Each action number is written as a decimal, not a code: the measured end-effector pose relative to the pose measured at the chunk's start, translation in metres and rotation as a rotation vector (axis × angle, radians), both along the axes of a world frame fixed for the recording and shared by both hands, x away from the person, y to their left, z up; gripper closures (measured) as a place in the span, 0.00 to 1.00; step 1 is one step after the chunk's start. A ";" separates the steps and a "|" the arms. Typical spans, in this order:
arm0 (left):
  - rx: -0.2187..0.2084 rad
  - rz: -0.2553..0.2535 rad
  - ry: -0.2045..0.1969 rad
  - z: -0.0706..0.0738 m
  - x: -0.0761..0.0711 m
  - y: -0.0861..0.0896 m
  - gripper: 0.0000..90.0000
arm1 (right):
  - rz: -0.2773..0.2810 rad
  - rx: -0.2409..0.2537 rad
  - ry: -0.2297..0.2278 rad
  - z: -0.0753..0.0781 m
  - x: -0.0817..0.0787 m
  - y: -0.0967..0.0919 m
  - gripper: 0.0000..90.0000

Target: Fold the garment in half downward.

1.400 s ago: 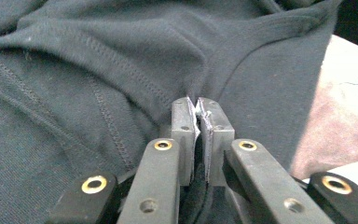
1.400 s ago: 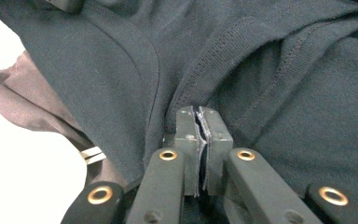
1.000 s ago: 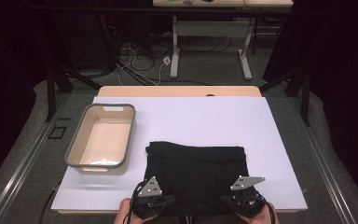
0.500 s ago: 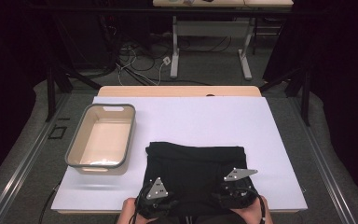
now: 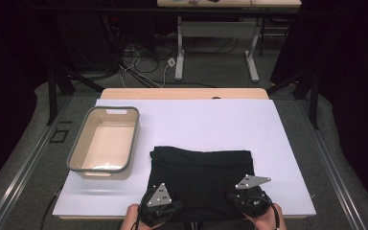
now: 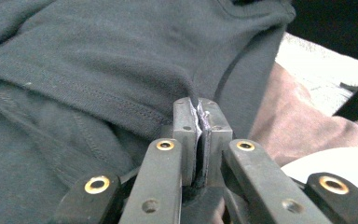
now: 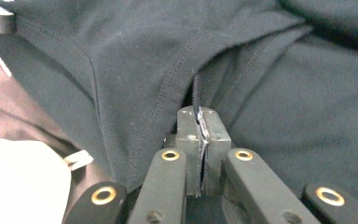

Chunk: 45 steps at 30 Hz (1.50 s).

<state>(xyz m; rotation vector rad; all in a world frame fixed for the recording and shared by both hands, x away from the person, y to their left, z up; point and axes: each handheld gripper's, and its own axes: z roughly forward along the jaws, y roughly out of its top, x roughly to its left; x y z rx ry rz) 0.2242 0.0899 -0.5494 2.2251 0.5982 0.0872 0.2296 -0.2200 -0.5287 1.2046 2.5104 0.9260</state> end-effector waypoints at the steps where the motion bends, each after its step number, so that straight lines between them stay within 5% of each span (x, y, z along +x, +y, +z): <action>1: 0.012 -0.003 0.005 -0.003 0.000 -0.001 0.97 | 0.006 -0.011 0.016 -0.002 -0.001 0.000 0.99; 3: 0.040 -0.007 0.023 -0.008 0.003 -0.001 0.94 | 0.017 -0.032 0.028 -0.009 -0.002 0.001 0.98; 6: 0.050 0.004 0.011 -0.005 0.006 0.000 0.76 | 0.026 -0.011 0.042 -0.010 0.001 0.000 0.77; 10: 0.013 0.042 -0.019 0.006 0.009 0.007 0.52 | 0.015 0.034 -0.011 0.001 0.009 -0.006 0.58; 14: -0.014 0.105 -0.055 0.017 0.022 0.015 0.48 | -0.033 0.063 -0.067 0.009 0.024 -0.016 0.53; 19: -0.014 0.176 -0.051 0.017 0.046 0.012 0.54 | -0.072 0.027 -0.122 0.016 0.054 -0.020 0.58; 28: 0.052 0.088 -0.011 -0.010 0.051 -0.017 0.83 | -0.005 -0.073 -0.085 -0.002 0.107 0.014 0.57; 30: 0.038 0.095 -0.023 -0.012 0.050 -0.016 0.91 | -0.001 -0.088 -0.089 -0.005 0.111 0.018 0.61; 31: 0.039 0.097 -0.022 -0.012 0.051 -0.015 0.94 | 0.007 -0.105 -0.090 -0.010 0.116 0.021 0.80; 34: 0.043 0.090 -0.040 -0.013 0.050 -0.015 0.97 | -0.005 -0.119 -0.095 -0.010 0.120 0.021 0.97; 45: 0.048 0.090 -0.052 -0.013 0.048 -0.016 0.98 | -0.063 -0.132 -0.230 0.004 0.146 0.029 0.97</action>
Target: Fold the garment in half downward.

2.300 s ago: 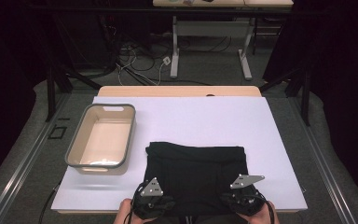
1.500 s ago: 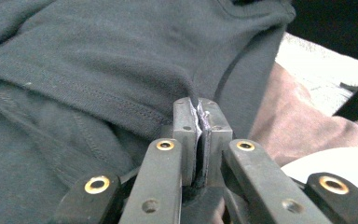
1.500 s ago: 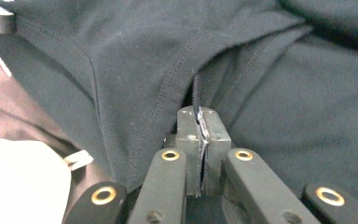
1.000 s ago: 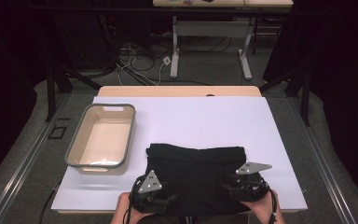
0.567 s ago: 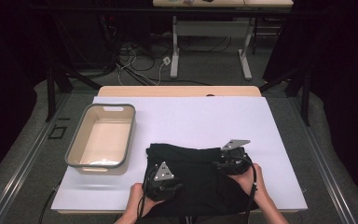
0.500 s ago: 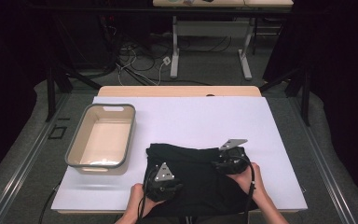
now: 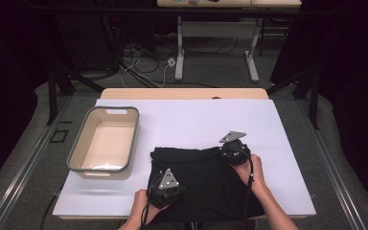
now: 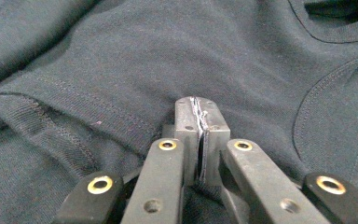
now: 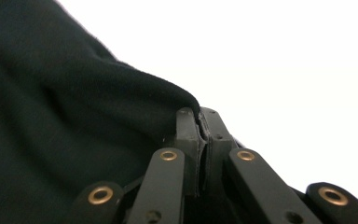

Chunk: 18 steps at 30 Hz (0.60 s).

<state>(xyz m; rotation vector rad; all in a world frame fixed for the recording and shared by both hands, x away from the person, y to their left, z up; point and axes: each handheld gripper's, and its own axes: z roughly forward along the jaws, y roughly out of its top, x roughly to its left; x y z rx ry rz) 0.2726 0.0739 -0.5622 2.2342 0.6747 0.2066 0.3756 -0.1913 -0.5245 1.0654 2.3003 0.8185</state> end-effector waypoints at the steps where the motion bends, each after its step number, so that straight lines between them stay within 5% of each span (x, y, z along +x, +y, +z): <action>1: 0.000 -0.001 -0.001 0.000 0.000 0.000 0.98 | 0.000 -0.011 0.000 0.001 0.004 0.000 0.97; 7: 0.001 -0.004 -0.007 0.000 0.001 0.001 0.97 | -0.038 -0.032 -0.042 -0.010 0.026 0.005 0.93; 9: 0.001 -0.003 -0.006 0.000 0.001 0.001 0.94 | -0.050 -0.053 -0.015 -0.013 0.031 0.004 0.88; 18: -0.007 0.048 -0.029 0.007 0.004 0.011 0.69 | -0.061 0.078 0.014 0.005 0.028 -0.023 0.56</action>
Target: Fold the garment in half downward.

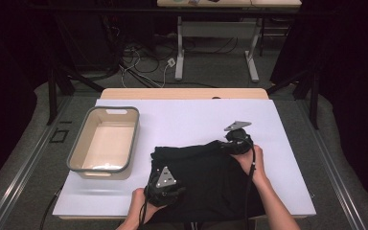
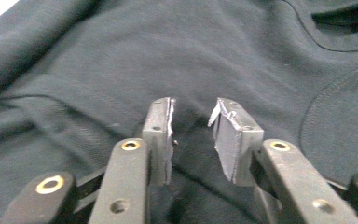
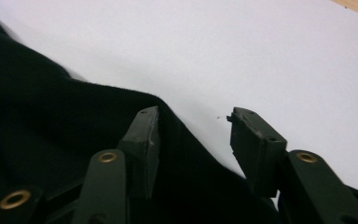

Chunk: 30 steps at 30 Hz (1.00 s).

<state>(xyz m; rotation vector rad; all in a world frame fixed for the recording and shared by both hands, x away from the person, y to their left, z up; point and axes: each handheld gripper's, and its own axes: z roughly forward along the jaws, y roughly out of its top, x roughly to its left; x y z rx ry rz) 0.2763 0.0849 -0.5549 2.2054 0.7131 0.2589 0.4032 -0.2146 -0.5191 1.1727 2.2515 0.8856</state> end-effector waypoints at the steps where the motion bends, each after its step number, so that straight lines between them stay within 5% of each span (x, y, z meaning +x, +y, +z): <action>1: 0.005 0.008 0.003 0.001 0.001 0.003 0.67 | -0.009 0.014 0.001 0.003 -0.003 -0.005 0.54; 7: 0.012 0.052 0.032 0.002 0.005 0.017 0.53 | -0.060 0.003 0.035 0.009 -0.019 -0.041 0.52; 13: 0.034 0.045 0.039 -0.001 0.003 0.013 0.52 | -0.083 -0.027 0.107 -0.007 -0.010 -0.052 0.75; 17: 0.043 0.053 0.031 -0.003 0.005 0.011 0.51 | -0.114 -0.056 0.067 -0.014 0.002 -0.048 0.87; 25: 0.038 0.093 0.009 -0.001 0.008 0.018 0.47 | -0.202 -0.040 0.083 -0.023 0.010 -0.050 0.72; 28: 0.036 0.118 0.005 0.001 0.008 0.023 0.46 | -0.207 0.001 0.127 -0.020 0.004 -0.058 0.62; 30: 0.038 0.139 0.009 0.002 0.008 0.027 0.45 | -0.203 0.030 0.196 -0.021 0.001 -0.063 0.57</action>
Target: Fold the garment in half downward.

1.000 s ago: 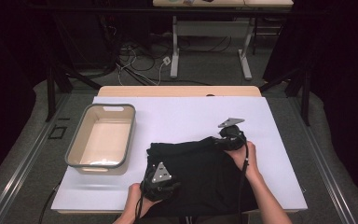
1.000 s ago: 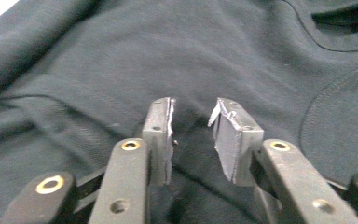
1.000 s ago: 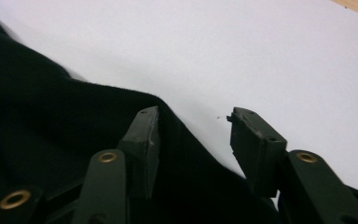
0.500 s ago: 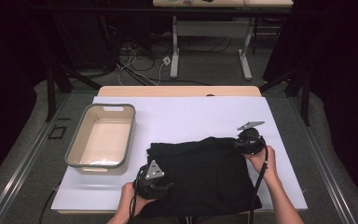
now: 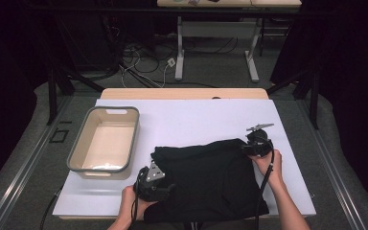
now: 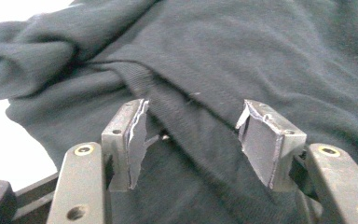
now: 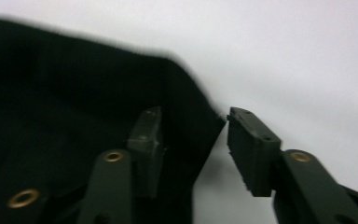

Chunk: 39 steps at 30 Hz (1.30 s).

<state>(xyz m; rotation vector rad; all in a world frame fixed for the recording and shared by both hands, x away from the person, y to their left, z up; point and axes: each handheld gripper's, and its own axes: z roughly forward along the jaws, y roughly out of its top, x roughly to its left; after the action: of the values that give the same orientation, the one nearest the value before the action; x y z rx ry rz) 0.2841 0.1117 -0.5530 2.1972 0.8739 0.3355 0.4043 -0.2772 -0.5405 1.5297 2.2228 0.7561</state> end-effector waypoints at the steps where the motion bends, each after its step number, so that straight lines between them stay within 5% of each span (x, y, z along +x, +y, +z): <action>1: 0.011 0.010 0.001 0.000 0.000 0.002 0.45 | 0.000 0.021 0.017 -0.002 -0.001 -0.002 0.56; 5: 0.026 0.047 0.006 -0.001 0.000 0.006 0.43 | -0.006 0.064 0.042 -0.003 -0.004 -0.006 0.56; 8: 0.026 0.058 0.026 -0.003 -0.001 0.010 0.41 | -0.002 0.061 0.043 -0.003 -0.008 -0.004 0.67; 10: 0.041 0.059 0.023 -0.004 -0.001 0.010 0.41 | 0.028 0.079 0.029 -0.005 -0.014 0.000 0.90; 12: 0.042 0.063 0.026 -0.004 -0.001 0.009 0.40 | 0.031 0.070 0.014 -0.005 -0.015 0.003 0.94; 23: 0.018 0.047 -0.006 -0.010 0.004 0.001 0.39 | -0.060 -0.051 -0.088 0.001 -0.013 -0.008 0.96; 28: 0.016 0.050 -0.020 -0.007 0.008 0.001 0.39 | -0.043 -0.026 -0.080 0.002 -0.012 -0.012 0.94; 33: -0.024 0.087 -0.058 0.009 0.019 0.000 0.42 | 0.003 0.001 -0.080 0.010 -0.015 -0.006 0.64; 39: 0.012 0.135 -0.093 0.015 0.043 -0.015 0.49 | 0.055 0.026 -0.102 0.023 -0.024 0.003 0.37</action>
<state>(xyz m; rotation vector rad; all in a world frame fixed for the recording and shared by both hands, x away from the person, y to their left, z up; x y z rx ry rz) 0.3272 0.0970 -0.5383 2.1206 0.9736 0.5055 0.3801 -0.2737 -0.5171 1.4149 2.1959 0.8631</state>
